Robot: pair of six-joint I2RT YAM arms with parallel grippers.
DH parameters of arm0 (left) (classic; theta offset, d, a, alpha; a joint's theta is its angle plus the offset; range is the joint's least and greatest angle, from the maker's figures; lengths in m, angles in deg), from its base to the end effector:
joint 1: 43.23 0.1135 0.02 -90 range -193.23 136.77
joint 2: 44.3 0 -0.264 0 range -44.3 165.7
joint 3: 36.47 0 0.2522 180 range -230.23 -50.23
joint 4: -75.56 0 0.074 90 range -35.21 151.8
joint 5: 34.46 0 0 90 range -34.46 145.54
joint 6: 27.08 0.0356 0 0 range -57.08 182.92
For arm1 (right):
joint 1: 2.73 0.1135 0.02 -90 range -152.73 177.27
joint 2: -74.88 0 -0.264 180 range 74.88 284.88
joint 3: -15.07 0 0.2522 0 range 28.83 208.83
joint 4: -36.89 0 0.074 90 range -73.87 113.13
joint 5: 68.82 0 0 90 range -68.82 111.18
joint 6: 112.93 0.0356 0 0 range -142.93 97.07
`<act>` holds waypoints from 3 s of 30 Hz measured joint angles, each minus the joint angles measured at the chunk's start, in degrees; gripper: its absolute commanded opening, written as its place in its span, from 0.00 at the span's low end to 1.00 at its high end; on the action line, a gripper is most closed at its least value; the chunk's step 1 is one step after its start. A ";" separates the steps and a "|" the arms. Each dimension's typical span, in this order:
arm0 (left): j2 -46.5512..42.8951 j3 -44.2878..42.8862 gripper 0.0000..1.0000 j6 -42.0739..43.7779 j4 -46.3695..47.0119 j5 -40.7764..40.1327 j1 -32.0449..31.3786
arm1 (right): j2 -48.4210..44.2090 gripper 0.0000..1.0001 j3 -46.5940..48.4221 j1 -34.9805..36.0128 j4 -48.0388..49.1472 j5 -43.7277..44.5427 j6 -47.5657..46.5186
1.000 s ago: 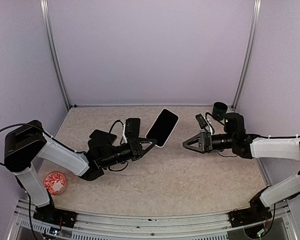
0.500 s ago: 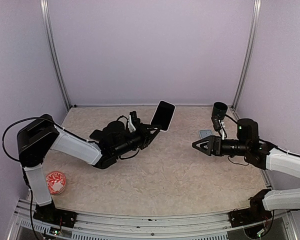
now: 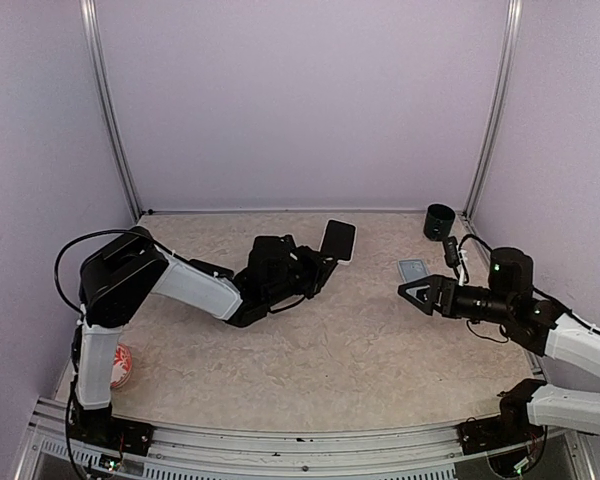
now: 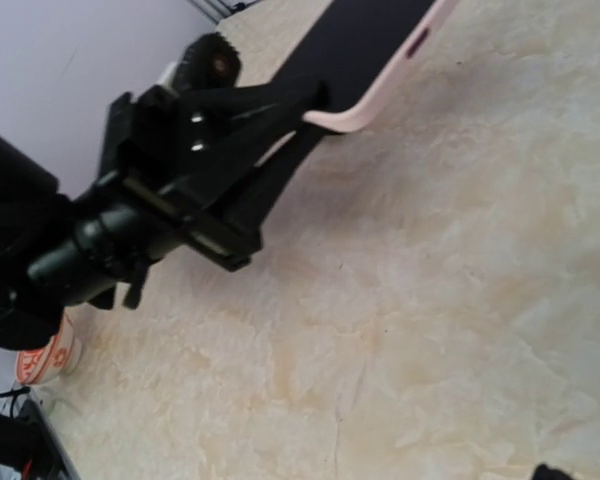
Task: Put the phone into the phone case
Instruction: Pass from the right arm to the left, then place the phone with the phone case at the center of the board.
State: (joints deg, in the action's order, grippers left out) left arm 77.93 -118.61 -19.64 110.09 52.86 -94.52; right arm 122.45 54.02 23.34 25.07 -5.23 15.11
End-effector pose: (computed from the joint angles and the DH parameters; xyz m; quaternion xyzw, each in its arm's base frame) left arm 0.2907 -0.3601 0.1638 -0.2147 0.7087 -0.6113 0.2792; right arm 0.1641 0.0979 0.2336 -0.0462 0.8089 0.4538 0.3711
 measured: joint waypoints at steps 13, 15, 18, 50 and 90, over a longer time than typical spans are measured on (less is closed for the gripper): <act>8.70 -10.25 0.00 -10.21 -6.21 -2.64 0.00 | -2.60 1.00 -0.83 0.00 -1.25 1.42 0.61; 10.29 -11.74 0.00 -11.63 -6.51 -2.78 0.00 | -2.62 1.00 -0.85 0.00 -1.29 1.40 0.63; 12.57 -13.55 0.00 -13.77 -6.91 -2.86 0.00 | -2.78 1.00 -1.09 0.00 -1.29 1.42 0.70; 22.23 -27.28 0.15 -21.18 -13.29 -7.54 -0.44 | -3.93 1.00 -2.49 0.00 -2.93 1.40 0.68; 23.52 -22.73 0.30 -23.32 -4.96 -5.03 -0.98 | -3.93 1.00 -3.61 0.00 -2.89 1.11 0.57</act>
State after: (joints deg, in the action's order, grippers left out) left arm 101.45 -141.35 -42.97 105.13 47.84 -95.50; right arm 118.52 50.42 23.34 22.18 -4.12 15.68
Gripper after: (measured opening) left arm 0.301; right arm 0.996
